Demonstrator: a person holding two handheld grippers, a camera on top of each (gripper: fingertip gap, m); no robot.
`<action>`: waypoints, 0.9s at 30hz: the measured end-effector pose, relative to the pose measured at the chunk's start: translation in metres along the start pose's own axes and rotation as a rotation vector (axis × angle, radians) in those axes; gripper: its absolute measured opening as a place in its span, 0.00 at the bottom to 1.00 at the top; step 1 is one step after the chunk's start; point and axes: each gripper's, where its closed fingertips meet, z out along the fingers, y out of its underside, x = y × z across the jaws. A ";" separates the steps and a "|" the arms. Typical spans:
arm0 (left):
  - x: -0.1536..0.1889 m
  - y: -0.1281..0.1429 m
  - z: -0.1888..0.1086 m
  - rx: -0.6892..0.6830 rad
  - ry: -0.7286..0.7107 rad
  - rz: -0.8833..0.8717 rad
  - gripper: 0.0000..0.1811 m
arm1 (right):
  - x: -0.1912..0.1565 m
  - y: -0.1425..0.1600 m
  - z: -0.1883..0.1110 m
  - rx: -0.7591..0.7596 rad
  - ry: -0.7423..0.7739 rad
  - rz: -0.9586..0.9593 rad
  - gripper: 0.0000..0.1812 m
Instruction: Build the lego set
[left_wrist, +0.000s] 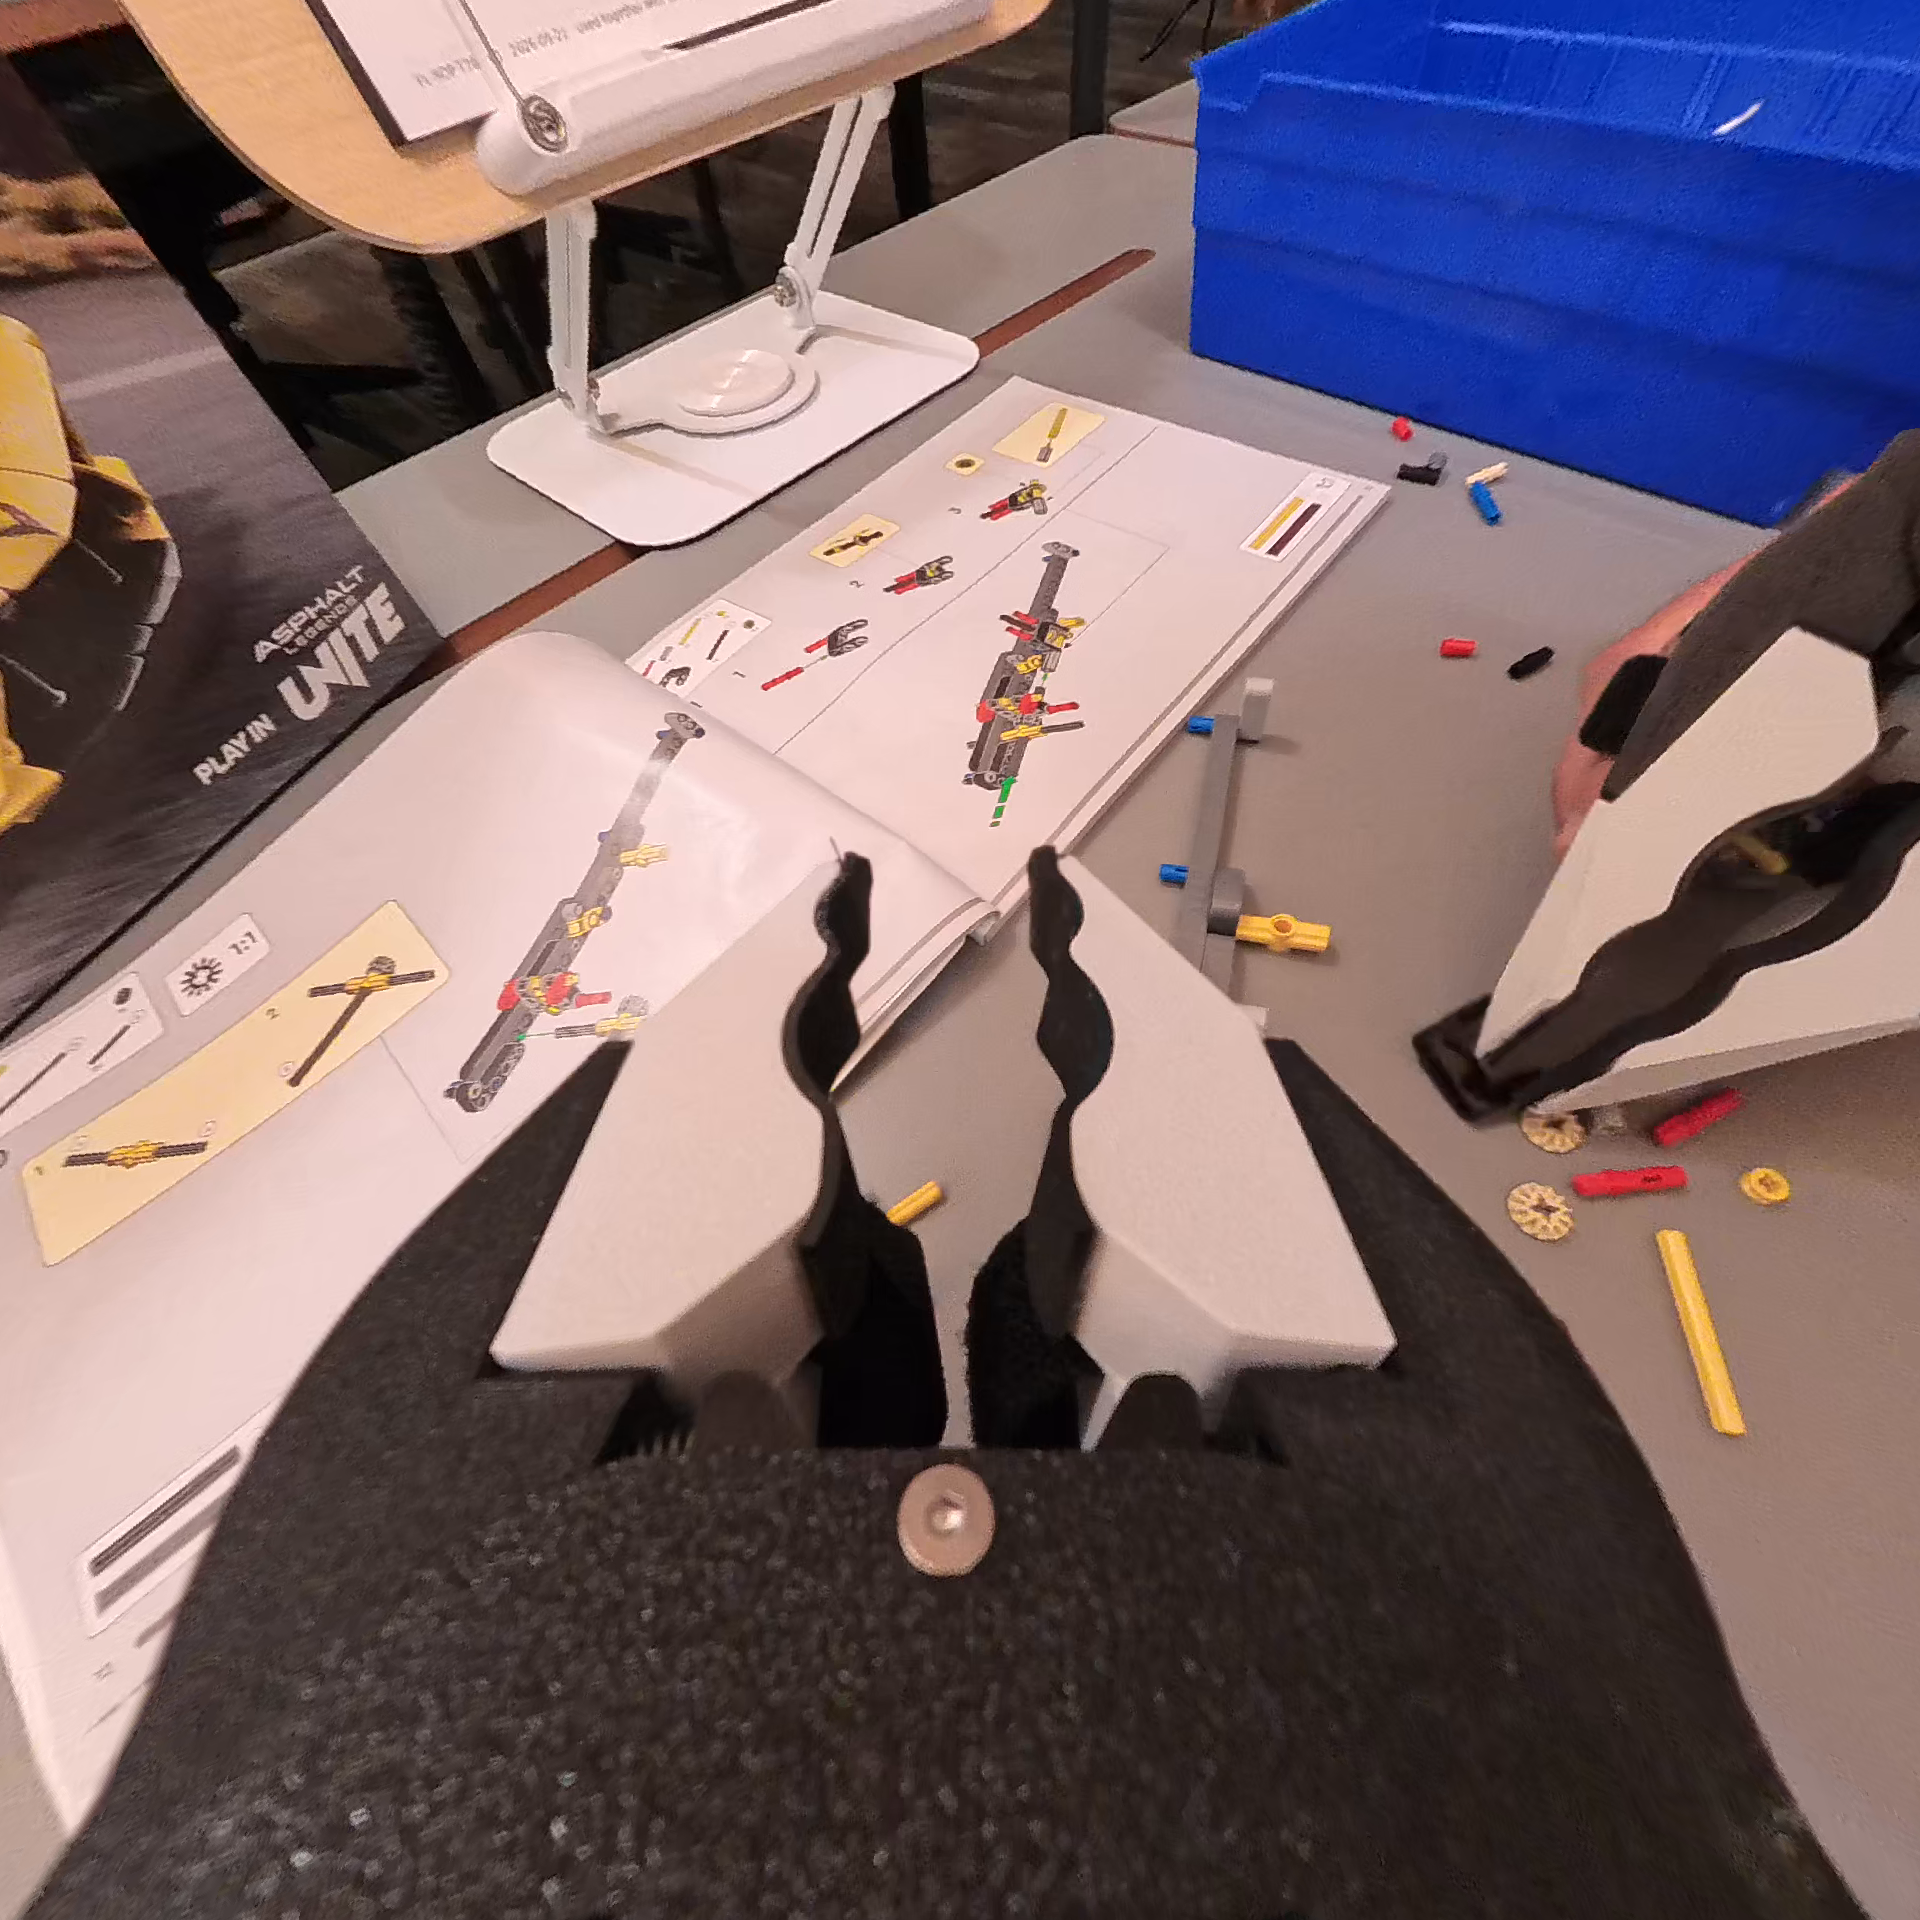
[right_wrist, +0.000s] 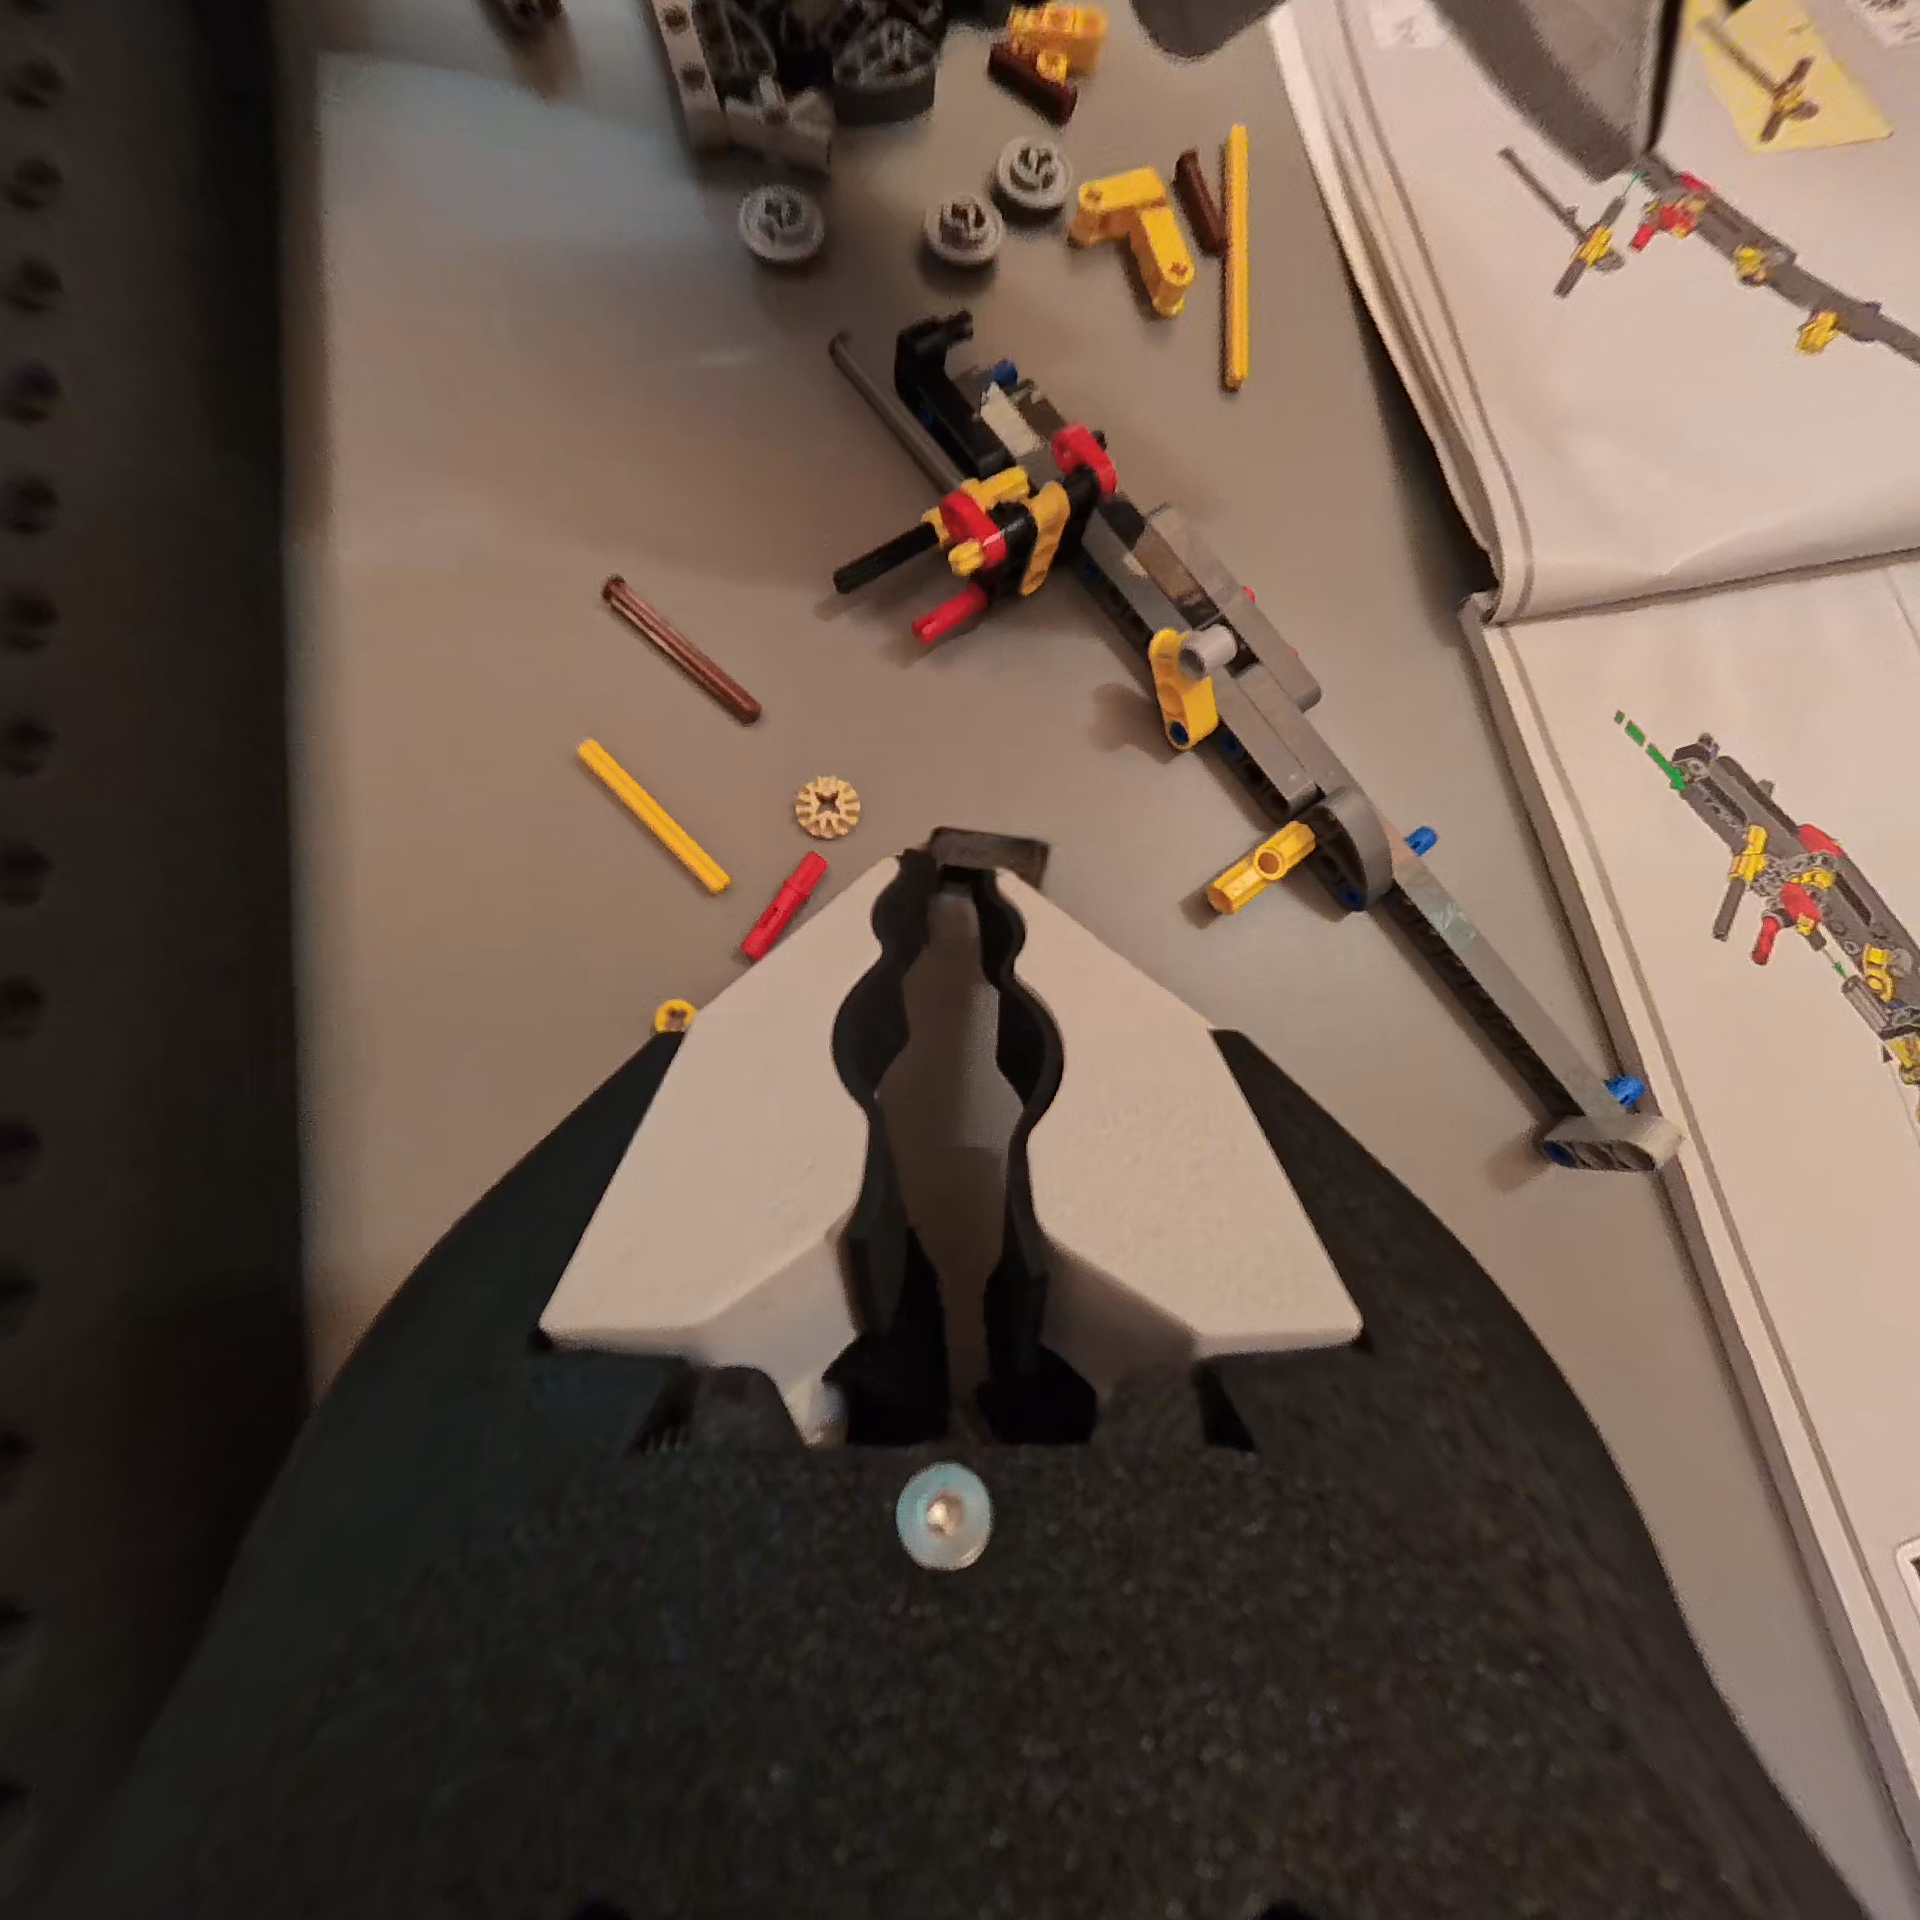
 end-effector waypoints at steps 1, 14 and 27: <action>0.000 0.000 0.000 0.002 0.005 -0.009 0.16 | 0.001 -0.002 -0.002 0.010 0.004 0.009 0.06; -0.004 0.005 0.002 -0.017 -0.009 -0.002 0.16 | -0.007 0.003 0.003 -0.031 0.015 0.036 0.08; 0.063 -0.006 -0.008 -0.014 0.505 -0.343 0.20 | 0.038 -0.041 -0.042 0.141 0.543 -0.325 0.01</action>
